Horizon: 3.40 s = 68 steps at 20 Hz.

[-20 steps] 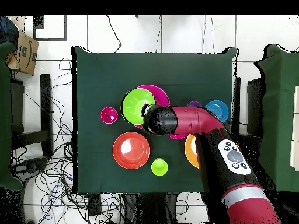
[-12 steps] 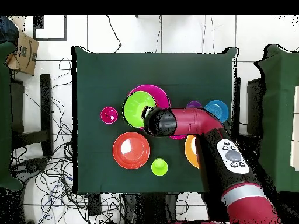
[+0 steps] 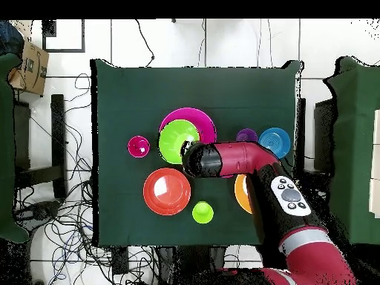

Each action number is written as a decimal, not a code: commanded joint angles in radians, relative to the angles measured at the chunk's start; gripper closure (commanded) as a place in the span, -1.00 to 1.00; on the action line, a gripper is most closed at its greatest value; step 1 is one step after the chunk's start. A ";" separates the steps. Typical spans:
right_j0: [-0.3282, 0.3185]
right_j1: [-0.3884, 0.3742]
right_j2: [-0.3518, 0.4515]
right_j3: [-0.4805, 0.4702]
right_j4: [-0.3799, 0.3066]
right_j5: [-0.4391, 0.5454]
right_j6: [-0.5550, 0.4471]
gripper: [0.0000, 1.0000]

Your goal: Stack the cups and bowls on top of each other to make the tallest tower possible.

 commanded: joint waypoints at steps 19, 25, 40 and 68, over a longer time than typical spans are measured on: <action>-0.013 0.083 -0.005 -0.020 -0.128 -0.119 -0.072 1.00; -0.046 0.110 0.012 -0.036 -0.148 -0.135 -0.108 1.00; -0.101 0.221 0.040 -0.087 -0.196 -0.208 -0.135 1.00; -0.096 0.059 0.053 0.036 -0.181 -0.156 -0.071 -1.00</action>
